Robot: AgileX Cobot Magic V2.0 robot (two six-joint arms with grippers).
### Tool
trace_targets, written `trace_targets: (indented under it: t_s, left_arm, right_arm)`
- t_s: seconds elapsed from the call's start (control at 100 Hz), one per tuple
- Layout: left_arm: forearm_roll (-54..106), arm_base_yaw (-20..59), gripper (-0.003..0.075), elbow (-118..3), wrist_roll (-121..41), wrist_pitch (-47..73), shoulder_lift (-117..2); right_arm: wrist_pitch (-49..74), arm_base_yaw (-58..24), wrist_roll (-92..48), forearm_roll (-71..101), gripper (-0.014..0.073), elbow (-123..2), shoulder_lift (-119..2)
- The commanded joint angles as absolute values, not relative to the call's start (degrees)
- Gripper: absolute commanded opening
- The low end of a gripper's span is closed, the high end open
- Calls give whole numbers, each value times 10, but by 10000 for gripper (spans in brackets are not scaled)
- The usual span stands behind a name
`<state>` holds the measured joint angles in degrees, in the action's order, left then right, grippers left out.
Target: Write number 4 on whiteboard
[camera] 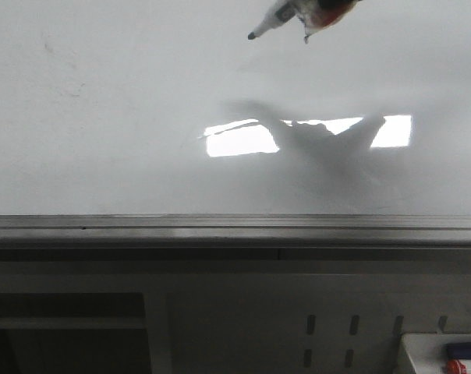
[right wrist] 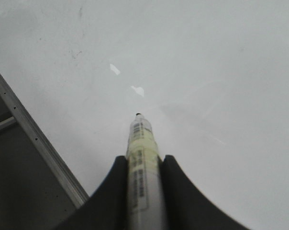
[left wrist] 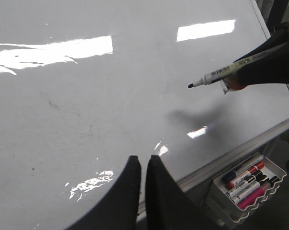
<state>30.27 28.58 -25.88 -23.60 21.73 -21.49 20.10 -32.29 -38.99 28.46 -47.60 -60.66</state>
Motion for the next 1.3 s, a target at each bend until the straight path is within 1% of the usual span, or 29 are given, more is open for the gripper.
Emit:
trace_targets:
  t_s: [0.0, 0.26, 0.49, 0.81, 1.11, 1.29]
  left_arm:
    - [320, 285, -20, -275, -231, 168, -218]
    - [320, 285, -20, -275, -231, 169, -218]
    - [320, 285, -20, -275, -231, 169, -218]
    - [320, 285, -20, -275, -231, 169, -218]
    - [321, 285, -20, -275, -231, 169, -218]
    - [322, 285, -20, -275, -231, 169, -218]
  right_arm:
    - [158, -318, -395, 295, -64, -490, -605]
    - [150, -318, -395, 295, -64, -490, -610]
    - [93, -318, -395, 295, -64, -490, -637]
    - [62, -318, -395, 295, -64, -490, -651]
    - [66, -318, -395, 295, -64, -490, -687]
    - [102, -318, -395, 295, -50, -490, -722]
